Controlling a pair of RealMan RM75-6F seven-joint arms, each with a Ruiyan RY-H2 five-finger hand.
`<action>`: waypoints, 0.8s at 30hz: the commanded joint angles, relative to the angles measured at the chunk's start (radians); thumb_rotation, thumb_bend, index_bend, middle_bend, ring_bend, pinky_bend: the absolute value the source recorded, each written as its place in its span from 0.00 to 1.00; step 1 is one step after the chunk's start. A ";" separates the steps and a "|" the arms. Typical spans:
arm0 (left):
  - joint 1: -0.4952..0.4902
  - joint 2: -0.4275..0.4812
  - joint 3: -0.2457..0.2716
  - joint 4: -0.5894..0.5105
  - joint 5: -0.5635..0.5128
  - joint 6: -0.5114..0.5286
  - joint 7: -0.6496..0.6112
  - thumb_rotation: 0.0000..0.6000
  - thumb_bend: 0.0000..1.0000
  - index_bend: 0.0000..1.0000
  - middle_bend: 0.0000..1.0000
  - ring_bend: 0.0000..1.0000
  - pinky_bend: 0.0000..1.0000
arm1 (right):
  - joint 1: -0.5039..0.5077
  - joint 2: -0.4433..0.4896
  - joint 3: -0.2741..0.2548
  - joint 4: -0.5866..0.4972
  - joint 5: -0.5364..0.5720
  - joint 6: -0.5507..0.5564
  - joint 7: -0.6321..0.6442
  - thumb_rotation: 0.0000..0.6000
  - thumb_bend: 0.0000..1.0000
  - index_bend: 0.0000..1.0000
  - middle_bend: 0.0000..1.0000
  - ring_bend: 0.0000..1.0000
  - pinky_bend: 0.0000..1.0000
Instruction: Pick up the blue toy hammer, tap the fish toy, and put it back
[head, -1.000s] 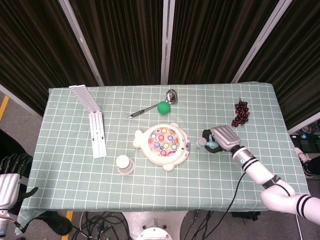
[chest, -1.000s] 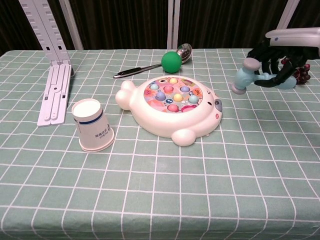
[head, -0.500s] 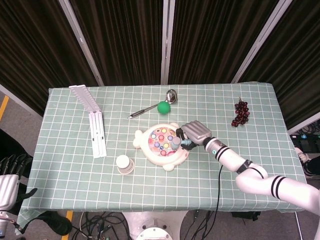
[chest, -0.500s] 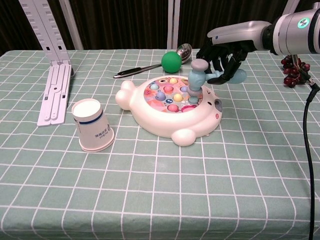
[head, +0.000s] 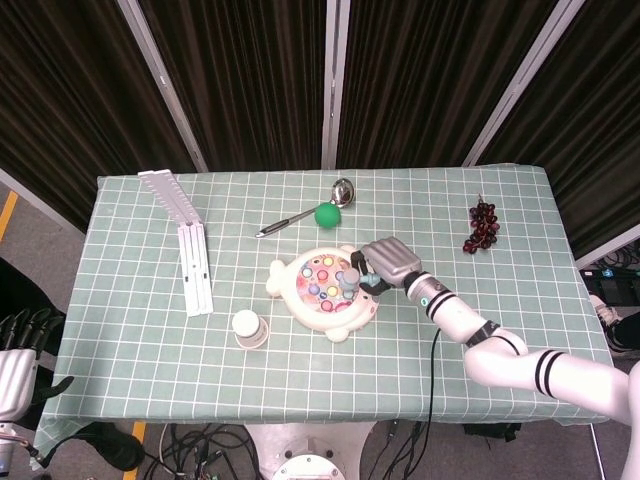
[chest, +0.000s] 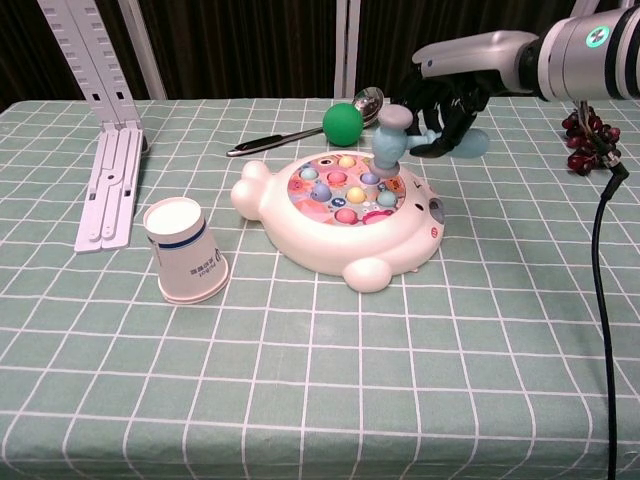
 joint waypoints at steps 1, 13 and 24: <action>-0.002 0.001 -0.001 -0.002 0.000 -0.003 0.003 1.00 0.00 0.17 0.11 0.00 0.00 | 0.010 0.006 0.011 0.009 0.012 -0.005 0.005 1.00 0.50 0.77 0.66 0.56 0.68; -0.004 0.003 -0.003 -0.010 -0.014 -0.015 0.010 1.00 0.00 0.17 0.11 0.00 0.00 | 0.150 -0.099 -0.001 0.150 0.158 -0.090 -0.062 1.00 0.50 0.77 0.66 0.56 0.68; 0.001 -0.004 0.001 0.004 -0.018 -0.016 -0.003 1.00 0.00 0.17 0.10 0.00 0.00 | 0.222 -0.155 -0.071 0.215 0.283 -0.096 -0.128 1.00 0.50 0.77 0.67 0.56 0.68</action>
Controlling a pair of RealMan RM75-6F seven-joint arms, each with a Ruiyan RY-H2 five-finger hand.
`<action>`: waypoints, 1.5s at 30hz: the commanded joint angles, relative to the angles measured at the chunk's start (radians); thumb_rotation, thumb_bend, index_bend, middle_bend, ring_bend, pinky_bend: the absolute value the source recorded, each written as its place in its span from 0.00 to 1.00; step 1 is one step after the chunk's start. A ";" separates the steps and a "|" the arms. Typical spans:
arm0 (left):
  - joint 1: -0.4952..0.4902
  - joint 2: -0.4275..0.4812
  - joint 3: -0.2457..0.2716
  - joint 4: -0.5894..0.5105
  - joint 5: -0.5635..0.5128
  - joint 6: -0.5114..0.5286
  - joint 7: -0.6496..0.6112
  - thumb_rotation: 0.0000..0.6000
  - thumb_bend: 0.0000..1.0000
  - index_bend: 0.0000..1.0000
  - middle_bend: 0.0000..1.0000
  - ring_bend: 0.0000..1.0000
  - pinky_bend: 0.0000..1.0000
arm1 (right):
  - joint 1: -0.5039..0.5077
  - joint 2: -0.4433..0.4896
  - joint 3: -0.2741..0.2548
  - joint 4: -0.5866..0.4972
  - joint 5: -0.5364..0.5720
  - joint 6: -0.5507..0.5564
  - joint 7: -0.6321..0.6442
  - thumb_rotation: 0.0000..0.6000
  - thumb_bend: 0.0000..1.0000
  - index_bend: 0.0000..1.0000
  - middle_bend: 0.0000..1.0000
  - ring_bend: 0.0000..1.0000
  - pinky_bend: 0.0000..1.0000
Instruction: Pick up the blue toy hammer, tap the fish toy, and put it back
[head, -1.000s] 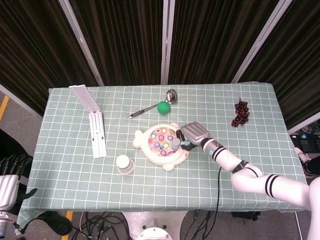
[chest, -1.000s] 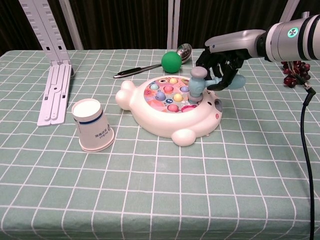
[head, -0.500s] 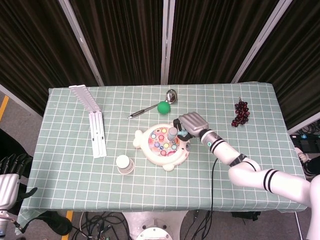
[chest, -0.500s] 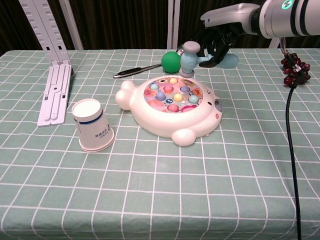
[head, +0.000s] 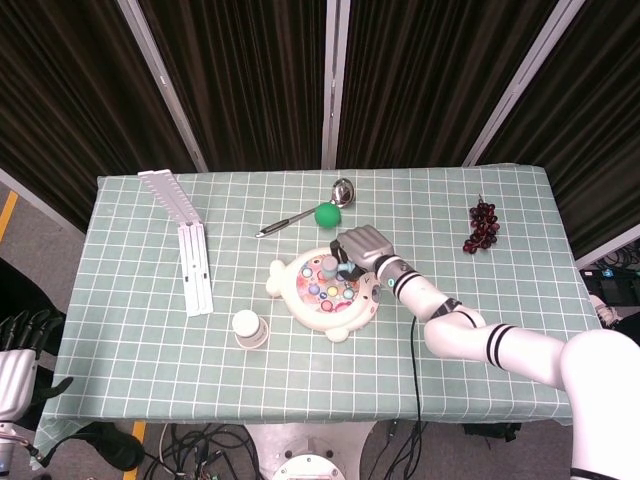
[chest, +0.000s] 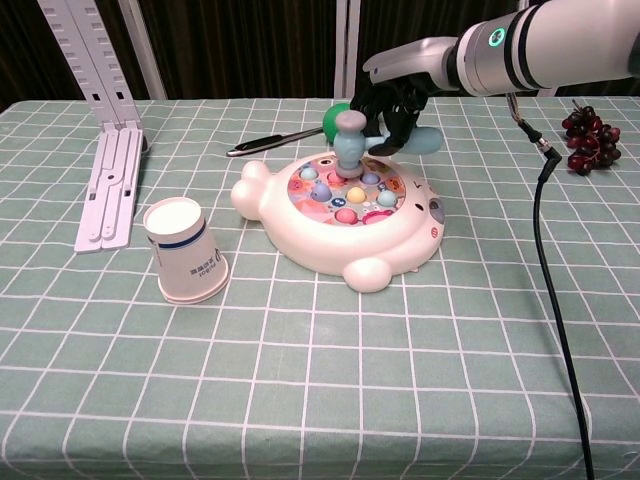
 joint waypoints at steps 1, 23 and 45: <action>0.001 -0.002 0.000 0.002 0.002 0.002 -0.002 1.00 0.00 0.17 0.11 0.00 0.00 | 0.012 -0.007 -0.015 0.004 0.026 0.010 -0.011 1.00 0.50 0.77 0.67 0.56 0.68; 0.002 -0.003 -0.001 0.003 0.002 0.002 -0.001 1.00 0.00 0.17 0.11 0.00 0.00 | -0.007 -0.010 0.005 0.008 -0.004 0.021 0.048 1.00 0.50 0.77 0.66 0.56 0.68; 0.010 -0.012 0.002 0.024 0.015 0.017 -0.023 1.00 0.00 0.17 0.11 0.00 0.00 | -0.153 0.162 -0.013 -0.138 -0.103 0.122 0.125 1.00 0.50 0.77 0.66 0.56 0.68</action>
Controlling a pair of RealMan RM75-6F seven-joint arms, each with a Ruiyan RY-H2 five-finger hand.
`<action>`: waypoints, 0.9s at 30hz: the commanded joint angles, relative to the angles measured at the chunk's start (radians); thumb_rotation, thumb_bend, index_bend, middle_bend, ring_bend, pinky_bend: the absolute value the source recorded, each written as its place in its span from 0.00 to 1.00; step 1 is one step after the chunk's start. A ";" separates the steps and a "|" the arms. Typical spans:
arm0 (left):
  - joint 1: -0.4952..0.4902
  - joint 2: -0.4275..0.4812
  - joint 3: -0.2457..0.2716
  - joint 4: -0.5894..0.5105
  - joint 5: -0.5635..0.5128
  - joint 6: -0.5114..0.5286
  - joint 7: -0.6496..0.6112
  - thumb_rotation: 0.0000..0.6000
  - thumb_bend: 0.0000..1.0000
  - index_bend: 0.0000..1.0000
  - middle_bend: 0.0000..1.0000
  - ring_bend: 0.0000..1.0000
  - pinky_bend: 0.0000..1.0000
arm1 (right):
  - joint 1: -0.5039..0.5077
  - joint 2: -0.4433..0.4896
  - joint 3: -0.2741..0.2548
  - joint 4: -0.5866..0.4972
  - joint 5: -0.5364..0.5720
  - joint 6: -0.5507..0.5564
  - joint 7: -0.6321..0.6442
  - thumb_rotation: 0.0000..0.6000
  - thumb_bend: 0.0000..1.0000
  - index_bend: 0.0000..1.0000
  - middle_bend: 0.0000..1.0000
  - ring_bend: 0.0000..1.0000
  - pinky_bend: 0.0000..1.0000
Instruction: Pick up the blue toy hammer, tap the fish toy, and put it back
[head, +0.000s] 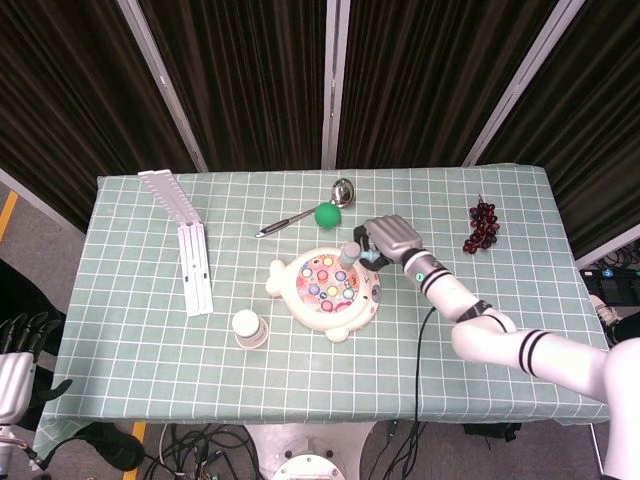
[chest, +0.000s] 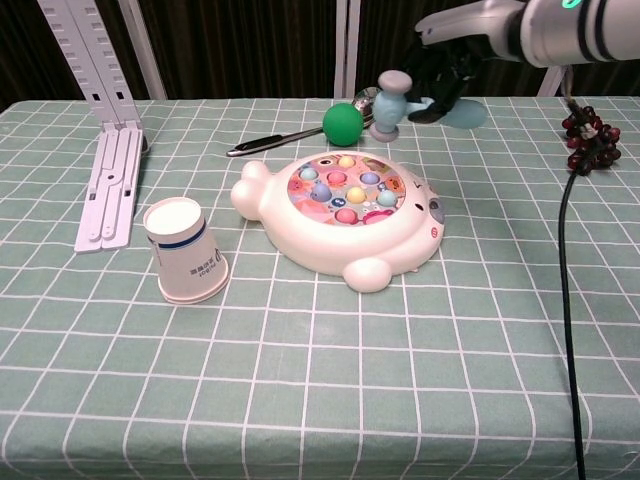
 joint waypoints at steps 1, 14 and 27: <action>0.000 0.001 0.000 -0.004 0.005 0.004 0.004 1.00 0.00 0.17 0.11 0.00 0.00 | -0.068 0.036 -0.034 -0.034 -0.050 0.034 0.028 1.00 0.50 0.77 0.66 0.56 0.68; 0.000 0.010 0.004 -0.037 0.018 0.010 0.041 1.00 0.00 0.17 0.11 0.00 0.00 | -0.224 -0.038 -0.085 0.094 -0.252 0.045 0.176 1.00 0.50 0.66 0.55 0.47 0.52; -0.004 0.011 0.003 -0.045 0.012 -0.001 0.053 1.00 0.00 0.17 0.11 0.00 0.00 | -0.291 -0.101 -0.092 0.183 -0.381 0.060 0.276 1.00 0.48 0.32 0.33 0.21 0.30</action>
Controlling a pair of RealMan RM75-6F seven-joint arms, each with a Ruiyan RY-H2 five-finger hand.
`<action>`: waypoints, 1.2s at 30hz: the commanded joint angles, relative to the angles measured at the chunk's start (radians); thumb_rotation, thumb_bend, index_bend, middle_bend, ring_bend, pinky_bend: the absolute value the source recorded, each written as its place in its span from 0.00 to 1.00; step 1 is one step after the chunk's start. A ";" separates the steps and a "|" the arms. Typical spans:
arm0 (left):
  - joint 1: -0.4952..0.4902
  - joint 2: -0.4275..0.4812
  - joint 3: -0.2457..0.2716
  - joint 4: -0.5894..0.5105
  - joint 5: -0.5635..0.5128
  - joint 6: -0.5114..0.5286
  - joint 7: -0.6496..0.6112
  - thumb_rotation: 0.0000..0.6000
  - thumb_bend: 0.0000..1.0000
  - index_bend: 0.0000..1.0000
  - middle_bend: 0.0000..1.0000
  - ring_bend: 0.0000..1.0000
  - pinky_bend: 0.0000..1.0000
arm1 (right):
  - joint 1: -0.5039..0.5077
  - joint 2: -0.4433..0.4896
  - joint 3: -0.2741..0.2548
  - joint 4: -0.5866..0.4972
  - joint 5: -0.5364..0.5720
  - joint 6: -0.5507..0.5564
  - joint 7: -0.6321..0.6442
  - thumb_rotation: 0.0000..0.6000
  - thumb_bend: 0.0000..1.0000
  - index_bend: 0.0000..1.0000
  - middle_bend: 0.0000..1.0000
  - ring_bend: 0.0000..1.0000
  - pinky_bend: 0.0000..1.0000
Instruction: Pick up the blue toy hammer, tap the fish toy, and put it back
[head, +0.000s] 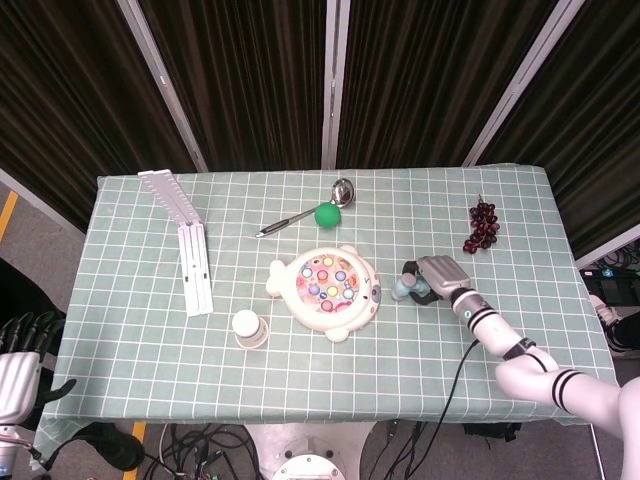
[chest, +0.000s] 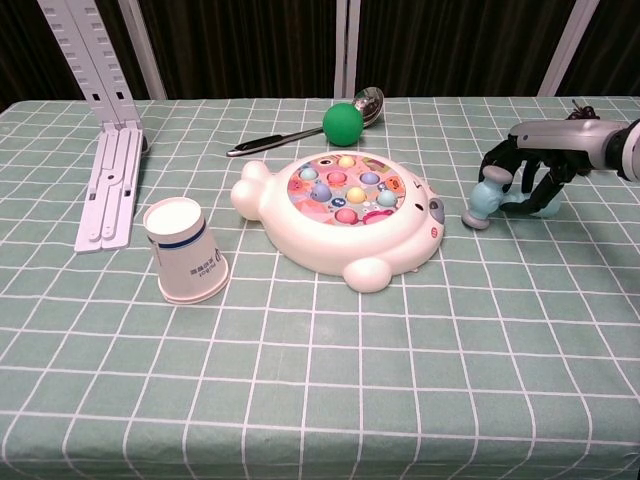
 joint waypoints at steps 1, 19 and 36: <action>-0.002 -0.001 0.000 0.000 0.000 -0.004 0.001 1.00 0.00 0.17 0.11 0.00 0.00 | -0.015 -0.002 -0.002 0.004 -0.024 0.006 0.019 1.00 0.48 0.31 0.32 0.20 0.29; -0.010 0.001 -0.003 -0.001 0.008 -0.004 0.003 1.00 0.00 0.17 0.10 0.00 0.00 | -0.087 0.070 -0.009 -0.088 -0.107 0.062 0.067 1.00 0.48 0.18 0.22 0.10 0.21; -0.007 0.005 -0.007 -0.002 0.014 0.011 -0.001 1.00 0.00 0.17 0.11 0.00 0.00 | -0.252 0.163 0.002 -0.202 -0.174 0.383 0.010 1.00 0.42 0.11 0.17 0.07 0.16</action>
